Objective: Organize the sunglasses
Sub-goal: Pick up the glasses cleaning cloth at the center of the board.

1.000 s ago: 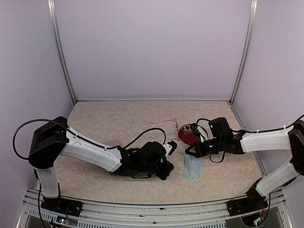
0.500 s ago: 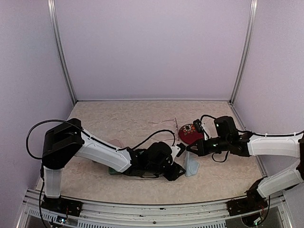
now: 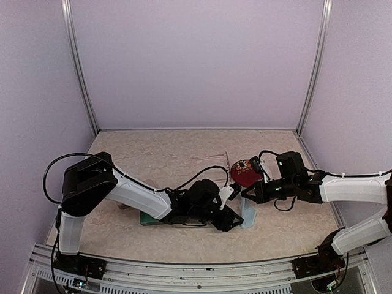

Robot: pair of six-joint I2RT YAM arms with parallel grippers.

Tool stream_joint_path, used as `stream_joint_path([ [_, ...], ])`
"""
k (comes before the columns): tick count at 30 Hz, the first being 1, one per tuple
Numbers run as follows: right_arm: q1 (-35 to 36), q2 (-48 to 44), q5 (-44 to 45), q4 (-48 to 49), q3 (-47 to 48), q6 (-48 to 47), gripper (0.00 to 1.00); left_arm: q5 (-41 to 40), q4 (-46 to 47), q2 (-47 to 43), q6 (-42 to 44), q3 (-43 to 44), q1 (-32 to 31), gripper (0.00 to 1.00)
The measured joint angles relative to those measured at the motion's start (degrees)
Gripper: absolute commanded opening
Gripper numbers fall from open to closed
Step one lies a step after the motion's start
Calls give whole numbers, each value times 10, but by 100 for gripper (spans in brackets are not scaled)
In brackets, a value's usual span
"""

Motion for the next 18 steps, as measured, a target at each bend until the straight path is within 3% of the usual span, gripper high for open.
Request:
stream_joint_path([
  [18,0,-28,3,-24,0,-4,0,157,50,48,10,8,52,61],
])
